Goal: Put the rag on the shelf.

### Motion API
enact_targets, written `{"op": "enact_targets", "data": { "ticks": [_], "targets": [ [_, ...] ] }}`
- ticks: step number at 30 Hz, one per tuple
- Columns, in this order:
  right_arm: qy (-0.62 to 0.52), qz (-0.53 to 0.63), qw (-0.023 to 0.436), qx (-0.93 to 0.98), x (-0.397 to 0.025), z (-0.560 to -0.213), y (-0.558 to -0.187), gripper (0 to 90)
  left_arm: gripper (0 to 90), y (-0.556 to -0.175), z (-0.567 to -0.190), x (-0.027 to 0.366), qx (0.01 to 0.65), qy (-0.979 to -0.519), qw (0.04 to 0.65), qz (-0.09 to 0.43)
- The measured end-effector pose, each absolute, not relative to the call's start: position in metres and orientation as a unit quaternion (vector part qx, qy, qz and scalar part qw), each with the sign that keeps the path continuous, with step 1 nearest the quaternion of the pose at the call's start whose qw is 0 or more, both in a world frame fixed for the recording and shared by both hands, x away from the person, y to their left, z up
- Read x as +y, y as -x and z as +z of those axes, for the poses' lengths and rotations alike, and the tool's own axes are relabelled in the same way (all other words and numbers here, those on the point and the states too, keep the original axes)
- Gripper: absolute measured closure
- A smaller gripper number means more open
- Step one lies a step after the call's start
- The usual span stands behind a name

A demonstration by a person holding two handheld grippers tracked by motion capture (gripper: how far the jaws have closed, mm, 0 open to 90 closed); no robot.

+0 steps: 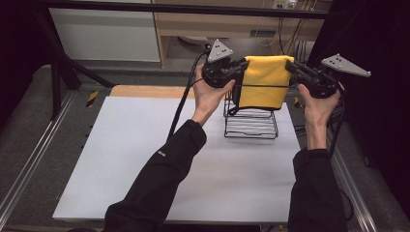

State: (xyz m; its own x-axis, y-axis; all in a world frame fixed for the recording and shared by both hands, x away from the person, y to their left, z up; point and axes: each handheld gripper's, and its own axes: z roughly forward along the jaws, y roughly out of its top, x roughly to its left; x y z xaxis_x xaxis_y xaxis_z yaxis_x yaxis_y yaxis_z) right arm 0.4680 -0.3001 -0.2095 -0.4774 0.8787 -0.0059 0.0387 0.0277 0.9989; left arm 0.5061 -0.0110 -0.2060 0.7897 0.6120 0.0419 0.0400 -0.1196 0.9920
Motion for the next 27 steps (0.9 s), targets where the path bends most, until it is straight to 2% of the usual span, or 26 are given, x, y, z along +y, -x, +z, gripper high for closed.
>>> {"op": "enact_targets", "data": {
  "ticks": [11,16,27],
  "targets": [
    [-0.354,0.595,0.361,0.624,-0.297,-0.201,-0.461,82.9,79.3,-0.499,-0.198,-0.005,0.226,-0.71,0.628,0.223],
    [-0.351,0.588,0.36,0.633,-0.298,-0.202,-0.456,82.6,79.1,-0.494,-0.198,-0.005,0.217,-0.723,0.619,0.218],
    [-0.362,0.576,0.324,0.658,-0.301,-0.212,-0.438,82.0,78.1,-0.48,-0.215,-0.003,0.22,-0.751,0.595,0.183]
  ]
}}
